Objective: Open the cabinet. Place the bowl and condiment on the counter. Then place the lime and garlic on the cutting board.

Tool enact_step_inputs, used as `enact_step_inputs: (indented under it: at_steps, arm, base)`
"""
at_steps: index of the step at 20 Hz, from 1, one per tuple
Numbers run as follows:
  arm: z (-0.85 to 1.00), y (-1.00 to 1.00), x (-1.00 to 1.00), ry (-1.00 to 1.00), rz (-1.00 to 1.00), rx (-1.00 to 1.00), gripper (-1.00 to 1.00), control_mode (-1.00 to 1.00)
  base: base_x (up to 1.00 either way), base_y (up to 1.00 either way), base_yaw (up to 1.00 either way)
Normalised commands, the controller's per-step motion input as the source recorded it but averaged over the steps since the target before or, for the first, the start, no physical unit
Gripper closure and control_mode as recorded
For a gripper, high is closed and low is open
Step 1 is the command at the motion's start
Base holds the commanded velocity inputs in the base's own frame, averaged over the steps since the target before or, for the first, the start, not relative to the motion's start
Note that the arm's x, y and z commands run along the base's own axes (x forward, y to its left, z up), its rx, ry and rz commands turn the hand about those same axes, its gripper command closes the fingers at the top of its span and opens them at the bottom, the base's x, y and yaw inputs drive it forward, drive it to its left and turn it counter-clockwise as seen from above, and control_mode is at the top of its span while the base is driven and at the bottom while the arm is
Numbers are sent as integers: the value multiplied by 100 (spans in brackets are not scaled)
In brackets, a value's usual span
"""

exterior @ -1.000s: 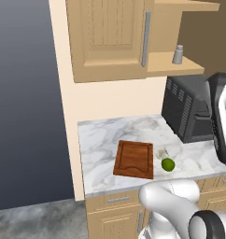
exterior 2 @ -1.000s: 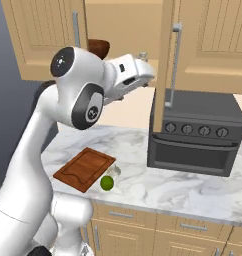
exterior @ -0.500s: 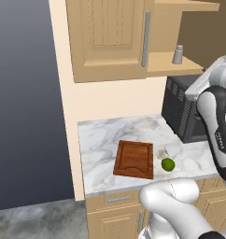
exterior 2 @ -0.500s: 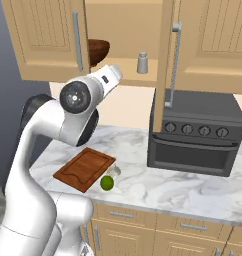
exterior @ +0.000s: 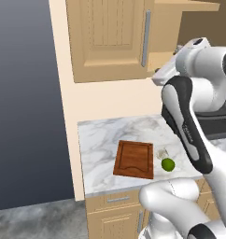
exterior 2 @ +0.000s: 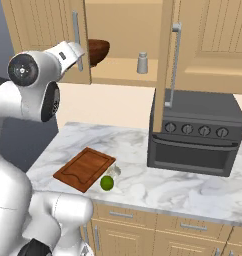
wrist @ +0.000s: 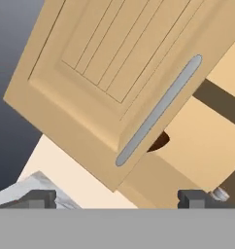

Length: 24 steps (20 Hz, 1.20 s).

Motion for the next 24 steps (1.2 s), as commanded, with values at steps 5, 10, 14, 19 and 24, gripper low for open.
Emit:
enact_step_inputs:
  at_steps: [5,10,14,19,24]
  arm:
    - [23,45,22,0,-12,4,-100,-100]
    - [4,-7,45,4,-30,5,-100,-100]
    - [0,-39,32,1,-28,12,-100,-100]
    - [-1,-13,42,1,-9,18,-100,-100]
    - [-11,0,52,0,0,17,-100,-100]
  base:
    - [0,0,0]
    - [0,0,0]
    - [0,0,0]
    - [0,0,0]
    - [0,0,0]
